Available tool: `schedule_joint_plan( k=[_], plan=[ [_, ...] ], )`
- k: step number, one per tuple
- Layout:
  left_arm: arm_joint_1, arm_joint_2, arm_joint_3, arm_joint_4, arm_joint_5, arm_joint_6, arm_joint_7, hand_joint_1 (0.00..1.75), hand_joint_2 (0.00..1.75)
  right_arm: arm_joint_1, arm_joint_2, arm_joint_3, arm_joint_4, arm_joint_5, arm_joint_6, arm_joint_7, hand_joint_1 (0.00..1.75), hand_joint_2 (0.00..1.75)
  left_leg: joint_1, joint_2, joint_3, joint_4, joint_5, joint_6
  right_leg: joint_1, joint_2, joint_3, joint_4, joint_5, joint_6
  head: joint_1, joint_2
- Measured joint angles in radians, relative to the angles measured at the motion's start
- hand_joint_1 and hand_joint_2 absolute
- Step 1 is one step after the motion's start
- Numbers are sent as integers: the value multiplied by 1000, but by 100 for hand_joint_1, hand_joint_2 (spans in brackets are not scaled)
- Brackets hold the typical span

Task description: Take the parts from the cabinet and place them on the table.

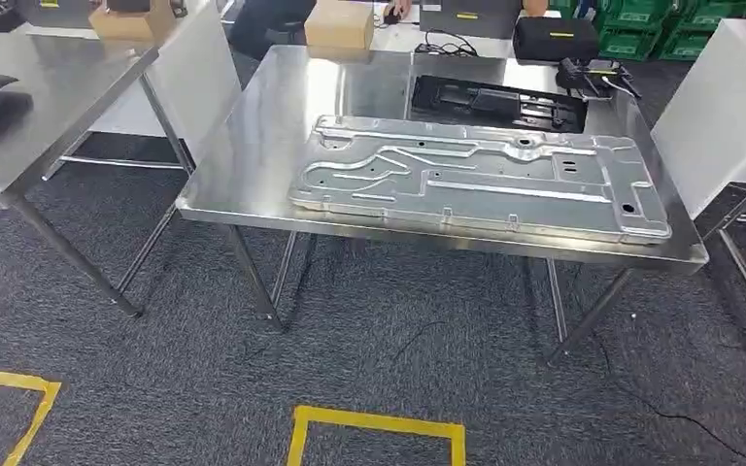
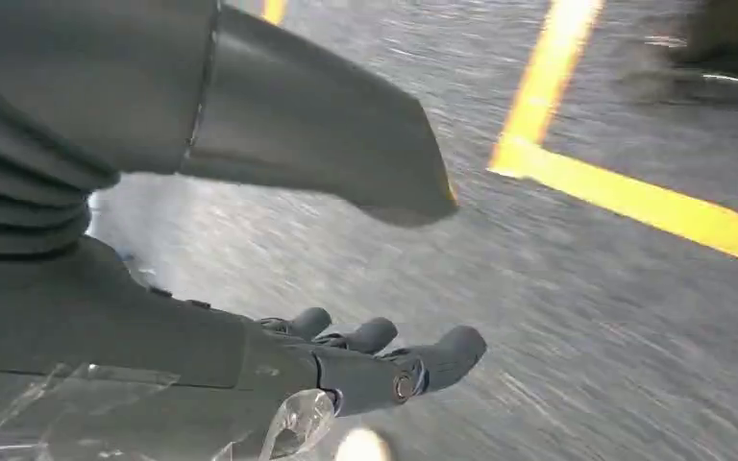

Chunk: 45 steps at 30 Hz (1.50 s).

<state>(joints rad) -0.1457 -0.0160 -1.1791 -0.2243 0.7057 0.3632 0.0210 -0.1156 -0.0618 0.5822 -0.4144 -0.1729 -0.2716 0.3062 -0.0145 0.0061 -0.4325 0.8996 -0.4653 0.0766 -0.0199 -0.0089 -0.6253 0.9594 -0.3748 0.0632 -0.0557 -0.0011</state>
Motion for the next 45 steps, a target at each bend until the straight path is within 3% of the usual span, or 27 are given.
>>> schedule_joint_plan(
  k=[3, 4, 6, 8, 10, 11, 14, 15, 16, 18, 19, 21, 23, 24, 25, 26, 29, 30, 31, 33, 35, 36, 37, 39, 40, 44, 45],
  plan=[
    [11, 2, 1, 0, 4, 4, 0, 0, 0, 15, 29, -17, 45, 2, 18, 48, 0, 0, -3, 0, -53, 2, 43, 14, 0, 2, -50, 217, -212, 2, 5, 0],
    [12, 2, 1, 0, 4, 4, 0, 0, 0, 18, 36, -22, 58, -1, 22, 61, 0, 0, -6, 0, -70, 2, 56, 15, 1, 3, -58, 289, -230, 3, 5, 0],
    [16, 1, 1, 0, 6, 2, 6, 0, 0, 18, 49, -34, 79, -9, 33, 80, 0, 0, -9, 3, -98, 7, 78, 13, 1, 3, -32, 325, -174, 3, 5, 0],
    [17, 1, 1, 0, 6, 0, 8, 0, 0, 19, 60, -46, 99, -21, 38, 89, 0, 0, -9, 5, -133, 18, 100, 8, 1, 3, 73, 209, -96, -1, 5, 0],
    [16, 1, 1, 0, 7, -3, 11, 0, 0, 19, 64, -56, 109, -27, 44, 92, 0, 0, -16, 4, -152, 36, 113, -1, 6, 3, 224, -5, -132, -7, 7, 0],
    [16, 1, 1, 0, 7, -4, 12, 0, 0, 21, 66, -60, 117, -26, 44, 87, 0, 0, -16, 6, -156, 40, 122, -7, 7, 4, 244, -53, -156, -11, 5, 0],
    [18, 3, 1, 0, 7, -5, 19, 0, 0, 29, 74, -66, 129, -24, 45, 77, 0, 0, -13, 9, -168, 38, 150, -22, 6, 5, 222, -49, -137, -35, 5, 0],
    [19, 5, 1, 1, 7, -6, 19, 0, 0, 23, 78, -67, 136, -18, 45, 73, 0, 0, -6, 4, -180, 53, 118, -31, 4, 0, 208, -50, -123, -44, 5, 0],
    [22, 5, 1, 1, 7, -6, 22, 0, 0, 20, 78, -70, 139, -17, 45, 69, 0, 0, -2, 4, -197, 101, 45, -43, 4, -1, 192, -50, -109, -53, 4, 0],
    [24, 5, 1, 1, 7, -6, 22, 0, 0, 20, 79, -73, 142, -17, 45, 63, 0, 0, 9, 4, -235, 257, -76, -60, 4, -1, 158, -50, -87, -53, 3, 0],
    [24, 5, 1, 1, 7, -5, 22, 0, 0, 21, 79, -74, 145, -17, 45, 61, 0, 0, 13, 4, -248, 330, -98, -65, 4, -2, 141, -50, -75, -51, 3, 0],
    [26, 5, 1, 1, 6, -5, 26, 0, 0, 23, 79, -75, 152, -17, 44, 60, 0, 0, 21, 4, -239, 396, -40, -70, 3, -4, 110, -48, -51, -46, 3, 0],
    [27, 6, 1, 1, 4, -5, 27, 0, 0, 23, 82, -75, 155, -16, 44, 65, 0, 0, 25, 4, -150, 295, 44, -69, 2, -4, 80, -48, -27, -39, 3, 0],
    [25, 6, 1, 1, 3, -5, 27, 0, 0, 22, 83, -76, 157, -16, 44, 68, 0, 0, 25, 4, -85, 203, 41, -66, 1, -3, 72, -47, -17, -35, 3, 0],
    [23, 6, 1, 1, 2, -6, 27, 0, 0, 21, 84, -76, 157, -18, 44, 68, 0, 0, 23, 3, 10, 78, 3, -60, 4, -2, 68, -46, -10, -28, 3, 0],
    [19, 5, 1, 1, -1, -6, 27, 0, 0, 23, 85, -78, 159, -21, 44, 69, 0, 0, 18, 3, 45, -3, -24, -49, 7, -2, 66, -44, -5, -21, 3, 0],
    [18, 3, 1, 1, -3, -7, 28, 0, 0, 22, 85, -83, 164, -25, 44, 69, 0, 0, 17, 3, 25, -17, -33, -29, 7, -5, 48, -44, 19, -2, 7, 0],
    [22, 3, 1, 0, -3, -6, 31, 0, 0, 22, 85, -84, 165, -26, 44, 69, 0, 0, 20, 6, 23, -18, -24, -19, 0, -2, 43, -34, 12, 1, 7, 0],
    [25, 3, 1, 1, -4, -6, 32, 0, 0, 23, 84, -85, 168, -26, 44, 69, 0, 0, 15, 7, 16, -18, -17, -8, -1, 0, 23, 18, -37, 2, 7, 0],
    [25, 2, 1, 1, -4, -7, 32, 0, 0, 26, 84, -86, 170, -29, 43, 65, 0, 0, 8, 8, 3, -17, -6, 3, 1, 1, -46, 198, -144, 7, 7, 0],
    [27, 1, 1, 1, -3, -9, 35, 0, 0, 31, 84, -89, 171, -37, 38, 47, 0, 0, -1, 8, -9, -16, 4, 7, 3, 3, -86, 327, -194, 8, 7, 0],
    [29, 1, 1, 1, -1, -9, 37, 0, 0, 31, 84, -89, 173, -38, 38, 41, 0, 175, -5, 8, -12, -15, 6, 8, 3, 3, -70, 315, -184, 5, 7, 0],
    [30, 1, 1, 1, 0, -9, 37, 0, 0, 32, 84, -89, 174, -37, 38, 36, 0, 0, -8, 8, -13, -14, 7, 8, 4, 3, -26, 255, -155, 0, 7, 0],
    [29, 1, 1, 1, 4, -8, 37, 0, 0, 32, 83, -89, 174, -37, 37, 31, 0, 0, -12, 7, -10, -10, 8, 7, 10, 4, 101, 49, -78, -17, 7, 0],
    [28, -2, 1, 1, 4, -8, 37, 0, 0, 32, 78, -90, 175, -47, 33, 31, 0, 0, -15, 12, -11, -8, 7, 6, 16, -9, 136, -22, -79, -31, 7, 0],
    [28, -2, 1, 1, 5, -8, 37, 0, 0, 29, 78, -105, 178, -87, 23, 33, 0, 0, -18, 26, -23, 1, 7, -6, 21, 2, 131, -41, -73, -41, 6, 0],
    [27, -2, 1, 1, 5, -7, 37, 0, 0, 28, 80, -106, 178, -92, 23, 33, 0, 0, -19, 24, -28, 8, -3, -12, 8, 4, 134, -47, -67, -48, 7, 0]
  ],
)
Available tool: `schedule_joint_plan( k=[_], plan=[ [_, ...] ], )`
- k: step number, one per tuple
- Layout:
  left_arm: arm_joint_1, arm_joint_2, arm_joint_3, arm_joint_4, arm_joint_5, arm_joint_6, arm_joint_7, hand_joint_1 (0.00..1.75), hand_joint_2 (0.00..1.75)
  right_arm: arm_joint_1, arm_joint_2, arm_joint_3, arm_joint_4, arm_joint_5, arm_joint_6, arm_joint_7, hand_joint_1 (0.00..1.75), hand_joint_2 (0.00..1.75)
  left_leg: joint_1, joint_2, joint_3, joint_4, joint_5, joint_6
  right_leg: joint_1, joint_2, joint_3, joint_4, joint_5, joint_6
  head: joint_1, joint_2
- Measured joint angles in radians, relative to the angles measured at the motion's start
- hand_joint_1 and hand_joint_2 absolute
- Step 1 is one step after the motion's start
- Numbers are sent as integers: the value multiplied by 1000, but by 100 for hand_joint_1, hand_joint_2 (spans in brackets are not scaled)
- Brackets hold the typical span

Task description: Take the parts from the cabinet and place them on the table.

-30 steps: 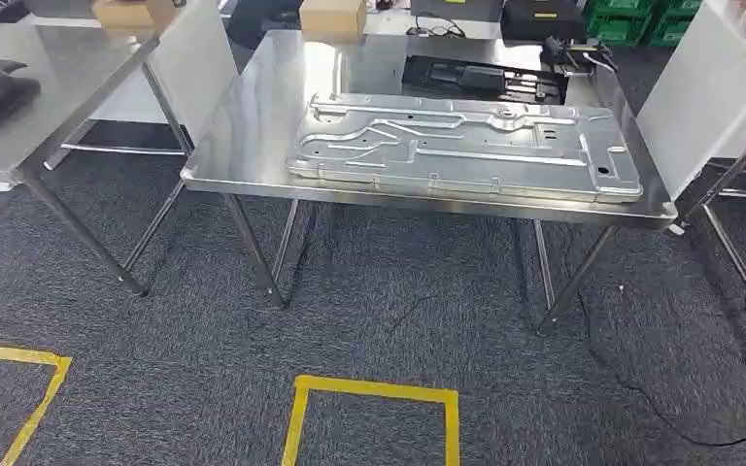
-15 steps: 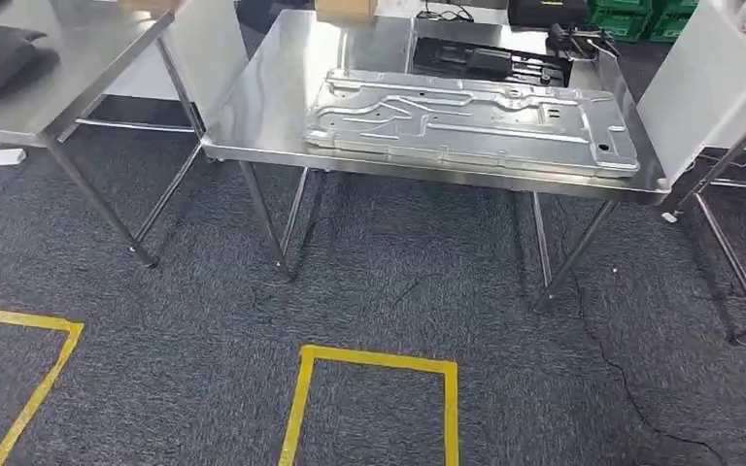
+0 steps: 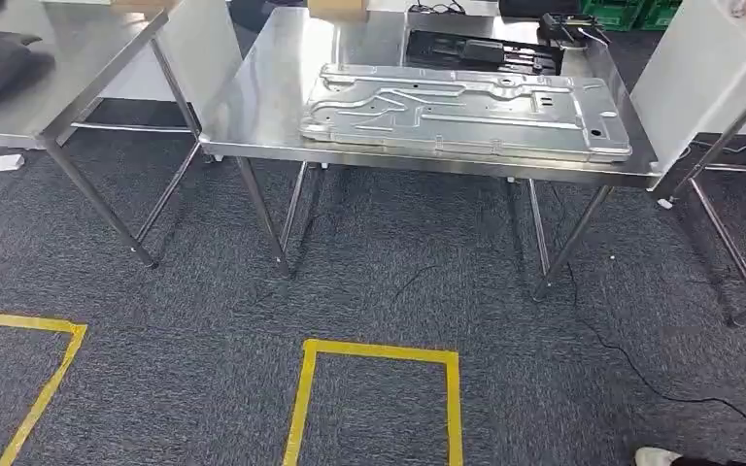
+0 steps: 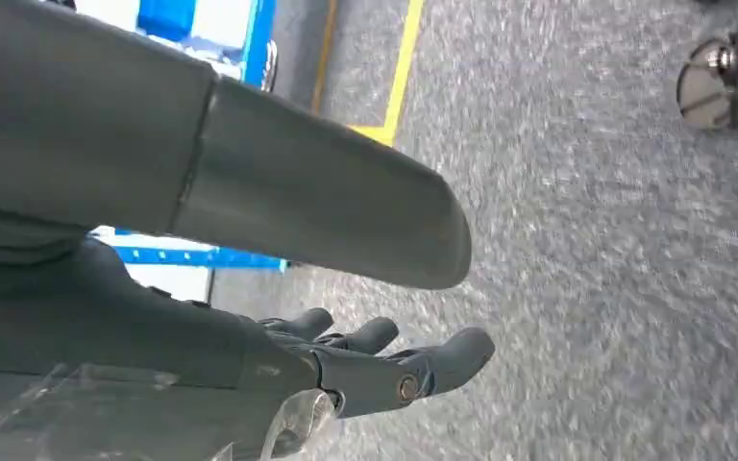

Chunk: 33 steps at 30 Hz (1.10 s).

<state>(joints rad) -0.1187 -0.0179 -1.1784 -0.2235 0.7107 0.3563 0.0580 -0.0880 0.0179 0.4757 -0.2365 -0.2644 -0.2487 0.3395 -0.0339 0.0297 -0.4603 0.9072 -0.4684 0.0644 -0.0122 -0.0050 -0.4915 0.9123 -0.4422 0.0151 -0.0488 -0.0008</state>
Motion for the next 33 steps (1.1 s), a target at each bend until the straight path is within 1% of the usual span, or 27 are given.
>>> schedule_joint_plan(
  k=[1, 3, 4, 5, 6, 7, 8, 9, 10, 11, 15, 16, 17, 18, 20, 21, 22, 23, 24, 25, 26, 27, 28, 30, 31, 32, 33],
  plan=[
    [-1, 0, 0, 0, 0, 0, 0, 0, 0, 0, 0, -2, 0, -3, 0, 0, 0, 0, 2, -12, -12, 37, -28, -11, -1, 5, -1, 0, 1, -2, -4, 0],
    [-1, 0, 0, 0, 1, 0, 0, 0, 0, 0, -1, -9, 1, -6, 5, 0, 0, 0, 20, -17, -89, 204, -113, -28, -1, 11, -6, 0, 4, -6, -3, 0],
    [1, 0, 0, 0, 1, 0, 0, 0, 0, 0, -1, -11, 1, -8, 5, 0, 0, 0, 27, -17, -131, 291, -146, -34, -2, 17, -8, 0, 4, -6, -4, 0],
    [3, 0, 0, 0, 0, 0, 0, 0, 0, 3, -1, -13, 2, -8, 5, 0, 0, 0, 33, -17, -160, 352, -157, -39, -2, 24, -8, 1, 5, -5, -3, 0],
    [4, 0, 0, 0, 0, 0, 0, 0, 0, 3, -1, -14, 4, -8, 5, 0, 0, 0, 37, -18, -167, 359, -147, -42, -4, 31, -7, 1, 5, -4, -4, 0],
    [4, 0, 0, 0, 0, 0, 0, 0, 0, 3, -1, -15, 5, -9, 5, 0, 0, 0, 41, -18, -158, 332, -124, -45, -5, 39, -6, 1, 5, -4, -3, 0],
    [3, 0, 0, 0, -2, 0, 0, 0, 0, 4, -1, -16, 5, -10, 5, 0, 0, 0, 45, -20, -121, 253, -72, -47, -7, 50, -4, 1, 6, -1, -3, 0],
    [2, 0, 0, 0, -2, 0, 0, 0, 0, 3, 0, -17, 5, -10, 5, 0, 0, 0, 49, -26, -65, 123, -7, -50, -11, 64, -2, 2, 6, 3, -3, 0],
    [1, 0, 0, 0, -2, 0, 0, 0, 0, 1, 0, -18, 5, -9, 5, 0, 0, 0, 53, -47, -25, 29, 28, -51, -13, 74, -1, 2, 6, 10, -4, 0],
    [1, -1, 0, 0, -2, 0, 0, 0, 0, 0, 0, -20, 6, -9, 5, 0, 0, 0, 51, -90, -18, 14, 11, -52, -11, 83, -6, 2, 8, 19, -4, 0],
    [1, -2, 0, 0, -3, 0, -1, 0, 0, 6, 0, -26, 8, -8, 5, 0, 0, 0, 40, -65, -30, 18, 21, -25, -18, 109, -23, 1, 16, 47, -3, 0],
    [-2, -2, 0, 0, -3, 0, -2, 0, 0, 7, -1, -27, 11, -8, 5, 0, 0, 0, 45, -53, -31, 11, 28, -13, -21, 94, -24, 16, 4, 51, -3, 0],
    [-3, -2, 0, 0, -5, 1, -2, 0, 0, 6, -1, -27, 11, -8, 5, 0, 0, 0, 44, -46, -31, 11, 28, -7, -15, 53, -42, 56, -26, 50, 0, 0],
    [-2, -2, 0, 0, -5, 2, -2, 0, 0, 5, -1, -27, 11, -8, 6, 0, 0, 0, 41, -32, -33, 11, 29, 0, -13, 29, -83, 145, -79, 51, 0, 0],
    [3, -2, 0, 0, -5, 1, -2, 0, 0, 3, 0, -27, 11, -8, 5, 0, 0, 0, 33, -7, -38, 12, 30, 4, -13, 18, -163, 316, -154, 52, 1, 0],
    [4, -2, 0, 0, -5, 1, -2, 0, 0, 3, 0, -27, 11, -8, 5, -1, 0, 0, 29, 5, -40, 12, 30, 5, -12, 16, -184, 365, -165, 51, 2, 0],
    [4, -2, 0, 0, -4, 1, -2, 0, 0, 4, 0, -27, 11, -8, 5, -1, 0, 0, 26, 14, -40, 12, 30, 5, -12, 16, -182, 368, -160, 49, 1, 0],
    [2, -2, 0, 0, -3, 1, -2, 0, 0, 5, 0, -27, 11, -8, 5, -1, 0, 0, 24, 26, -39, 12, 29, 6, -10, 13, -148, 311, -124, 44, 1, 0],
    [1, -2, 0, 0, -3, 1, -2, 0, 0, 5, -1, -28, 11, -8, 5, -1, 0, 0, 23, 36, -37, 12, 29, 5, -7, 6, -95, 215, -76, 38, 1, 0],
    [0, -2, 0, 0, -2, 1, -2, 0, 0, 5, -1, -29, 11, -8, 5, -1, 0, 0, 23, 44, -34, 12, 28, 5, -3, -13, -38, 112, -34, 31, 1, 0],
    [0, -2, 0, 0, -2, 1, -2, 0, 0, 4, -1, -29, 11, -8, 5, -2, 0, 0, 20, 53, -31, 12, 27, 3, 4, -75, 7, 23, -21, 24, 1, 0],
    [-1, -2, 0, 0, -2, 1, -2, 0, 0, 1, -1, -29, 11, -8, 5, -2, 0, 0, 12, 60, -33, 17, 24, -2, 16, -88, 9, 11, -22, 22, 1, 0],
    [-1, -2, 0, 0, -2, 2, -3, 0, 0, 1, -1, -29, 11, -8, 6, -2, 0, 0, 13, 67, -34, 17, 24, -5, 12, -70, 3, 13, -19, 17, 1, 0],
    [-1, -3, 0, 0, -2, 2, -3, 0, 0, 4, -1, -29, 11, -6, 6, 2, 0, 0, 16, 88, -31, 15, 25, -11, 16, -50, -3, 13, -17, 13, 1, 0],
    [-2, -4, 0, 0, -2, 2, -4, 0, 0, 4, 0, -29, 11, -6, 7, 3, 0, 0, 13, 98, -30, 17, 22, -17, 11, -37, -5, 8, -10, 4, 1, 0],
    [-4, -4, 0, 0, -2, 3, -5, 0, 0, 3, 2, -29, 11, -6, 8, 3, 0, 0, 21, 46, -36, 36, 3, -29, 5, -30, -4, 8, -5, 1, 1, 0],
    [-3, -5, 0, 0, -2, 3, -7, 0, 0, 1, 1, -29, 11, -6, 8, 3, 0, 0, 24, 6, -58, 87, -35, -35, 3, -20, -7, 8, -2, -4, -2, 0]
  ],
)
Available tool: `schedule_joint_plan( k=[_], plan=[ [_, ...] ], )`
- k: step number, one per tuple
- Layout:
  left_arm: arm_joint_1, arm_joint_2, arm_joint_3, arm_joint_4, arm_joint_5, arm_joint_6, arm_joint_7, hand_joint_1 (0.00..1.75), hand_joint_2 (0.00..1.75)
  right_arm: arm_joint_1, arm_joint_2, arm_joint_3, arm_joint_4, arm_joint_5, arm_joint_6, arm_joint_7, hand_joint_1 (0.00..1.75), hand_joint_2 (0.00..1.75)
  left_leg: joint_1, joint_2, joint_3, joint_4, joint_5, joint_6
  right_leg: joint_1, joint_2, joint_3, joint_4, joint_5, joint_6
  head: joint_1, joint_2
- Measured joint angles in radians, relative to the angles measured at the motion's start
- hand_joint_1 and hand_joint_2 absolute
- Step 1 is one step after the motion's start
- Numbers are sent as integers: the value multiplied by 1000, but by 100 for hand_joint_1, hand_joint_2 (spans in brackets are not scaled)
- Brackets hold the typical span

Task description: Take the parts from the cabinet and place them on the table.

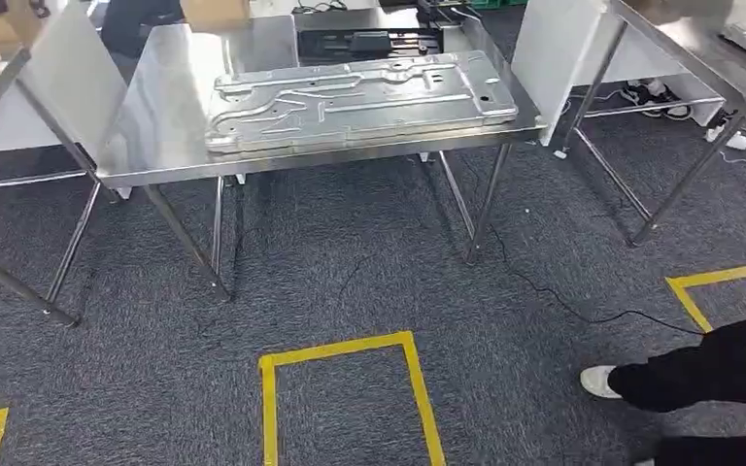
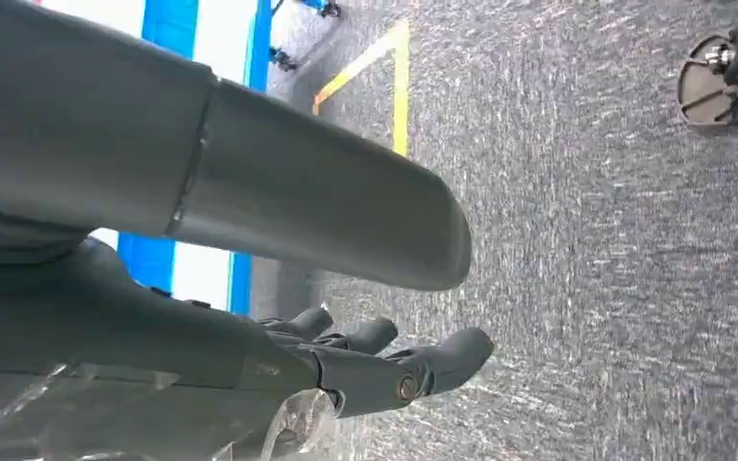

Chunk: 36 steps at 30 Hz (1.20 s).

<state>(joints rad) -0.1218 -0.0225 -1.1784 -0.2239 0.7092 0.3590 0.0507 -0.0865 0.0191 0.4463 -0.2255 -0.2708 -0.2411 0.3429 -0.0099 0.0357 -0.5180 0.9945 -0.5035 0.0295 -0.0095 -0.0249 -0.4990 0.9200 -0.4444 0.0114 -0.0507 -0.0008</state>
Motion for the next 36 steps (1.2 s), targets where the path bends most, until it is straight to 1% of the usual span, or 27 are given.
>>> schedule_joint_plan(
  k=[2, 3, 4, 5, 7, 8, 9, 11, 13, 14, 15, 16, 18, 19, 20, 21, 22, 23, 24, 28, 29, 30, 31, 33, 34, 35, 36],
  plan=[
    [5, -1, 0, 0, 1, 0, -1, 0, 0, -4, 0, 0, 1, -2, 0, 1, 0, 0, 7, -20, -78, 181, -91, -8, 0, 23, -6, 0, 5, -6, 1, 0],
    [8, -1, 0, 0, 3, 0, -2, 0, 0, -3, 0, 0, 1, -2, 0, 2, 0, 0, 9, -22, -116, 263, -118, -9, 0, 38, -10, 1, 7, -6, 0, 0],
    [9, -1, 0, 0, 3, 0, -2, 0, 0, -2, 0, 0, 2, -4, 0, 2, 0, 0, 9, -23, -128, 289, -115, -10, 0, 50, -11, 1, 8, -5, 1, 0],
    [9, -1, 0, 0, 2, 0, -2, 0, 0, 0, 0, 0, 2, -4, 0, 2, 0, 0, 10, -23, -116, 260, -90, -9, 0, 65, -11, 1, 9, -3, 0, 0],
    [7, -1, 0, 0, -1, -1, -2, 0, 0, 0, 1, 0, 3, -7, -1, 2, 0, 0, 11, -38, -33, 86, 5, -1, 0, 92, -8, 1, 11, 0, 0, 0],
    [6, -1, 0, 0, 0, -2, -2, 0, 0, -1, 2, 0, 3, -9, -2, 2, 0, 0, 11, -71, 7, -1, 43, 3, -1, 103, -7, 1, 12, 2, 0, 0],
    [6, -1, 0, 0, -1, -2, -2, 0, 0, -3, 5, -1, 3, -14, -2, 4, 0, 0, 9, -123, 29, -66, 53, 10, 4, 116, -12, 4, 14, 8, 0, 0],
    [6, -1, 0, 0, -1, -3, 2, 0, 0, -3, 3, -3, 3, -15, -5, 8, 0, 0, 9, -104, 27, -68, 54, 14, 2, 137, -22, 5, 17, 17, 1, 0],
    [3, -2, 0, 0, 0, -3, 6, 0, 0, 3, 2, -5, 5, -16, -8, 14, 0, 0, 5, -86, 27, -69, 59, 28, 0, 158, -28, 2, 22, 32, 2, 0],
    [0, -3, 0, 0, -1, -3, 6, 0, 0, 3, -2, -6, 6, -17, -10, 16, 0, 0, 12, -70, 27, -77, 66, 37, -4, 135, -31, 19, 11, 34, 2, 0],
    [0, -3, 0, 0, -2, -3, 7, 0, 0, 2, -1, -7, 6, -18, -12, 17, 0, 0, 11, -63, 27, -77, 66, 42, 2, 85, -51, 59, -20, 38, 6, 0],
    [1, -3, 0, 0, -5, -4, 8, 0, 0, 1, -1, -7, 6, -19, -13, 17, 0, 0, 11, -49, 26, -77, 66, 48, 2, 57, -88, 137, -68, 43, 6, 0],
    [7, -3, 0, 0, -8, -10, 11, 0, 0, -1, -1, -8, 6, -25, -14, 17, 0, 0, 7, -17, 23, -77, 65, 50, -3, 38, -173, 317, -147, 50, 6, 0],
    [8, -3, 0, 0, -8, -10, 12, 0, 0, -1, -1, -10, 6, -28, -14, 16, 0, 0, 6, -3, 21, -77, 65, 50, -4, 35, -193, 362, -153, 52, 6, 0],
    [8, -3, 0, 0, -7, -12, 13, 0, 0, 0, -1, -11, 6, -35, -14, 16, 0, 0, 6, 9, 22, -76, 65, 49, -5, 34, -184, 348, -136, 53, 6, 0],
    [5, -3, 0, 0, -7, -12, 13, 0, 0, 1, -2, -12, 6, -39, -16, 16, 0, 0, 6, 20, 22, -76, 64, 48, -6, 30, -149, 284, -100, 53, 6, 0],
    [4, -3, 0, 0, -6, -12, 13, 0, 0, 1, -2, -13, 6, -44, -19, 16, 0, 0, 7, 30, 24, -76, 63, 47, -6, 21, -99, 193, -59, 51, 6, 0],
    [4, -4, 0, 0, -7, -12, 11, 0, 0, 1, -3, -14, 6, -45, -21, 16, 0, 0, 7, 39, 28, -76, 61, 44, -5, 2, -35, 81, -16, 50, 6, 0],
    [3, -4, 0, 0, -7, -12, 11, 0, 0, 0, -3, -15, 6, -49, -24, 16, 0, 0, 2, 49, 32, -76, 59, 39, -3, -43, 3, 1, -12, 45, 6, 0],
    [-1, -5, 0, 0, -8, -15, 12, 0, 0, 2, -3, -22, 6, -55, -30, 18, 0, 0, 1, 77, 37, -76, 55, 15, 8, -6, -6, 5, -5, 23, 5, 0],
    [-1, -5, 0, 0, -8, -15, 12, 0, 0, 3, -3, -23, 8, -55, -28, 21, 0, 0, 3, 78, 38, -74, 52, 7, 3, 4, -5, 1, 1, 14, 5, 0],
    [-3, -5, 0, 0, -9, -15, 12, 0, 0, 2, -3, -23, 8, -54, -22, 22, 0, 0, 8, 29, 31, -49, 30, -1, -2, 11, -5, -1, 5, 8, 4, 0],
    [-3, -6, 0, 0, -11, -15, 12, 0, 0, -2, -3, -23, 8, -52, -19, 26, 0, 0, 11, -1, 5, 14, -14, -5, -3, 18, -8, 0, 8, 3, 3, 0],
    [2, -6, 0, 0, -12, -12, 13, 0, 0, -4, -2, -23, 8, -48, -13, 32, 0, 0, 14, -19, -75, 193, -102, -11, -2, 40, -14, 0, 11, -1, 3, 0],
    [6, -6, -1, 0, -13, -11, 16, 0, 0, -3, -2, -23, 8, -48, -10, 32, 0, 0, 15, -21, -105, 260, -124, -13, -2, 52, -16, 0, 12, -2, 3, 0],
    [8, -6, -1, 0, -14, -10, 19, 0, 0, -2, -1, -23, 8, -46, -8, 34, 0, 0, 15, -23, -117, 284, -119, -13, -1, 66, -17, 0, 12, -3, 3, 0],
    [8, -6, -1, 0, -16, -10, 19, 0, 0, -1, 0, -23, 8, -46, -2, 35, 0, 0, 14, -25, -105, 256, -96, -11, -1, 78, -16, 0, 13, -2, 3, 0]
  ],
)
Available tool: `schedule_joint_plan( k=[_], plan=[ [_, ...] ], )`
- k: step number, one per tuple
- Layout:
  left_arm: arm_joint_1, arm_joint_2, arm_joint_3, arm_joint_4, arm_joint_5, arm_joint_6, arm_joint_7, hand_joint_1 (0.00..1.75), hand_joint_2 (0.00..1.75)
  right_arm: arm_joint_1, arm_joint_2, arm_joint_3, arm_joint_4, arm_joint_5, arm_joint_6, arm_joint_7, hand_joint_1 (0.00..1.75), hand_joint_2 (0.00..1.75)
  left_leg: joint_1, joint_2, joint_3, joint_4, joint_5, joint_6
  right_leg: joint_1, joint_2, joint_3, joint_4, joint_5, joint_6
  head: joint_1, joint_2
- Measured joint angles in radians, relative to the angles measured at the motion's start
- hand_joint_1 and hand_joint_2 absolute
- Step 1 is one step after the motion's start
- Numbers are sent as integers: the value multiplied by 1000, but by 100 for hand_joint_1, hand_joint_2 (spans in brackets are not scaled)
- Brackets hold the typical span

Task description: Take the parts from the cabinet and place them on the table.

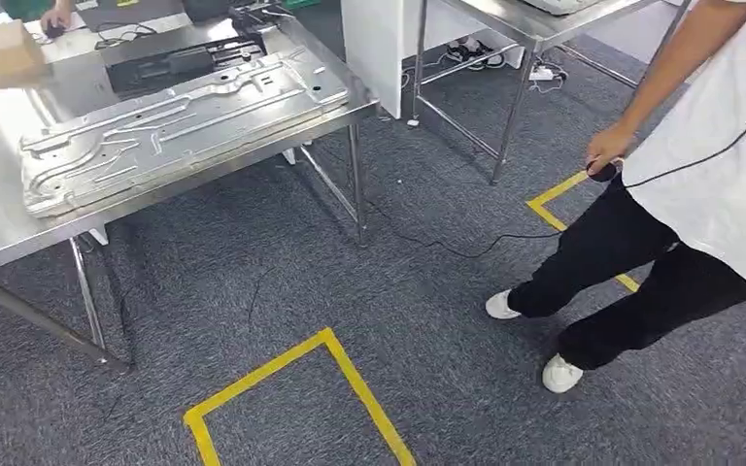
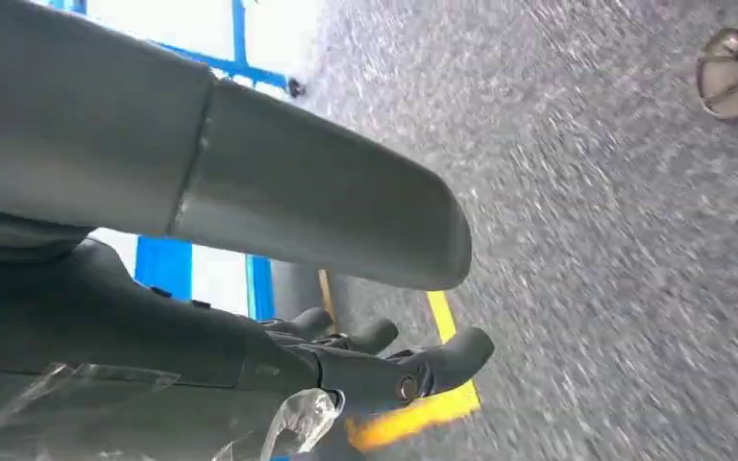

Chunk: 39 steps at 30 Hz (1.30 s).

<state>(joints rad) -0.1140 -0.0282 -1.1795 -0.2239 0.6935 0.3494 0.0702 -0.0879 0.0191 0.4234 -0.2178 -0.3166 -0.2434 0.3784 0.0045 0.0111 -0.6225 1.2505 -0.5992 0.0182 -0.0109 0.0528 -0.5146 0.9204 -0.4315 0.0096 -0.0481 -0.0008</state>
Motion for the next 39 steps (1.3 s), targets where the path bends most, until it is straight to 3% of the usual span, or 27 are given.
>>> schedule_joint_plan(
  k=[2, 3, 4, 8, 9, 10, 11, 13, 14, 15, 17, 18, 19, 20, 23, 24, 25, 26, 28, 29, 30, 32, 33, 34, 35, 37, 39],
  plan=[
    [-4, 0, 0, 0, -3, 0, 5, 0, 0, 1, 3, 0, 0, 3, 5, 3, 0, 0, 0, -11, 78, -169, 92, 8, 0, 28, 3, 0, 1, 2, 0, 0],
    [-5, 0, 0, 0, -3, 0, 8, 0, 0, 1, 5, 0, 0, 5, 10, 4, 0, 0, 0, -48, 118, -257, 132, 14, -1, 40, 3, 0, 2, 4, 0, 0],
    [-5, 0, -1, 0, -3, -1, 9, 0, 0, 0, 8, 0, 0, 11, 13, 6, 0, 0, -2, -85, 133, -307, 145, 16, 6, 50, -2, 5, 2, 9, 0, 0],
    [-5, -1, -2, 0, -2, -3, 12, 0, 0, 6, 11, 5, 1, 27, 29, 21, 0, 0, 0, -49, 134, -322, 147, 37, 8, 95, -19, 9, 7, 31, 2, 0],
    [-9, -2, -2, 0, 0, -3, 12, 0, 0, 6, 11, 6, 2, 30, 32, 23, 0, 0, 3, -35, 135, -326, 152, 44, 5, 56, -21, 25, -5, 33, 1, 0],
    [-10, -2, -2, 0, 3, -2, 11, 0, 0, 5, 13, 8, 2, 30, 34, 25, 0, 0, 3, -27, 135, -326, 152, 49, 8, -1, -43, 72, -40, 38, 5, 0],
    [-8, -2, -1, 0, 8, -2, 11, 0, 0, 5, 14, 11, 2, 30, 35, 25, 0, 0, 0, -13, 137, -326, 151, 54, 8, -24, -81, 154, -86, 44, 6, 0],
    [-2, -1, -1, 0, 13, 0, 12, 0, 0, 3, 18, 13, 2, 30, 38, 26, 0, 0, -4, 19, 136, -325, 149, 56, 1, -39, -163, 323, -154, 54, 6, 0],
    [-1, -1, -1, 0, 15, 0, 12, 0, 0, 3, 19, 13, 2, 30, 38, 26, 0, 0, -5, 33, 136, -325, 148, 57, -1, -41, -182, 360, -156, 56, 5, 0],
    [-1, -1, -1, 0, 15, 0, 12, 0, 0, 3, 20, 13, 2, 30, 38, 27, 0, 0, -5, 45, 137, -325, 147, 55, -3, -44, -173, 343, -137, 58, 6, 0],
    [-4, -1, -1, 0, 16, 0, 15, 0, 0, 3, 20, 14, 2, 29, 38, 27, 0, 0, -4, 62, 142, -325, 143, 52, -4, -57, -108, 217, -69, 59, 5, 0],
    [-4, -1, -1, 0, 17, 0, 15, 0, 0, 2, 20, 14, 2, 29, 37, 27, 0, 0, -2, 76, 149, -324, 138, 44, -5, -98, -33, 82, -15, 60, 5, 0],
    [-4, 0, -1, 0, 19, 0, 15, 0, 0, 2, 23, 15, 2, 29, 37, 27, 0, 0, -14, 85, 152, -322, 132, 36, 0, -144, -9, 27, -18, 59, 5, 0],
    [-5, 0, -1, 0, 19, 0, 15, 0, 0, 0, 23, 16, 2, 29, 37, 27, 0, 0, -14, 92, 153, -320, 128, 30, 2, -120, -10, 28, -12, 44, 4, 0],
    [-8, 1, -1, 0, 23, 1, 18, 0, 0, 3, 24, 16, 2, 25, 34, 27, 0, 0, -12, 122, 159, -322, 124, 17, 6, -86, -20, 29, -12, 23, 5, 0],
    [-10, 1, -1, 0, 23, 1, 18, 0, 0, 2, 24, 17, 2, 24, 34, 27, 0, 0, -5, 104, 158, -314, 115, 8, -1, -77, -19, 26, -7, 15, 5, 0],
    [-11, 1, -1, 0, 23, 1, 18, 0, 0, 2, 24, 17, 2, 26, 29, 27, 0, 0, -3, 51, 145, -275, 85, 3, 0, -67, -20, 26, -6, 12, 4, 0],
    [-9, 1, -1, 0, 23, 1, 19, 0, 0, -2, 24, 18, 2, 31, 27, 28, 0, 0, -1, 23, 110, -199, 39, 1, 0, -60, -23, 27, -3, 4, 4, 0],
    [-2, 1, -1, 0, 23, 1, 23, 0, 0, -2, 24, 22, 2, 32, 25, 30, 0, 0, -1, 5, 25, -17, -38, -1, 4, -34, -28, 27, 1, -1, 4, 0],
    [0, 1, -1, 0, 24, 2, 25, 0, 0, -1, 24, 24, 2, 32, 25, 31, 0, 0, -2, 3, 0, 30, -44, 1, 7, -18, -29, 27, 1, -2, 4, 0],
    [1, 1, -1, 0, 24, 3, 26, 0, 0, 0, 24, 26, 2, 33, 26, 34, 0, 0, -3, 0, -2, 24, -26, 5, 8, -3, -29, 28, 2, -3, 5, 0],
    [-2, 2, -1, 0, 24, 6, 29, 0, 0, 0, 24, 30, 2, 35, 29, 39, 0, 0, -6, -8, 53, -109, 59, 17, 9, 25, -26, 28, 4, -2, 4, 0],
    [-3, 2, -1, 0, 24, 6, 30, 0, 0, 0, 24, 31, 2, 38, 33, 39, 0, 0, -6, -33, 102, -218, 112, 25, 9, 39, -24, 28, 5, 0, 4, 0],
    [-3, 4, -1, 0, 24, 6, 30, 0, 0, 0, 26, 32, 2, 40, 37, 42, 0, 0, -6, -93, 130, -291, 138, 31, 7, 48, -26, 28, 7, 3, 4, 0],
    [-3, 4, -1, 0, 24, 4, 33, 0, 0, -5, 26, 33, 2, 42, 46, 52, 0, 0, -8, -88, 133, -311, 137, 30, 14, 63, -29, 33, 7, 7, 4, 0],
    [-4, 4, -1, 0, 26, 1, 43, 0, 0, 0, 26, 40, 2, 52, 62, 73, 0, 0, -13, -71, 132, -306, 137, 32, 9, 81, -35, 29, 11, 16, 5, 0],
    [-8, 4, -1, 0, 27, 0, 43, 0, 0, 6, 25, 50, 2, 65, 66, 83, 0, 0, -3, -46, 135, -321, 153, 47, 9, 87, -41, 34, 11, 26, 5, 0]
  ],
)
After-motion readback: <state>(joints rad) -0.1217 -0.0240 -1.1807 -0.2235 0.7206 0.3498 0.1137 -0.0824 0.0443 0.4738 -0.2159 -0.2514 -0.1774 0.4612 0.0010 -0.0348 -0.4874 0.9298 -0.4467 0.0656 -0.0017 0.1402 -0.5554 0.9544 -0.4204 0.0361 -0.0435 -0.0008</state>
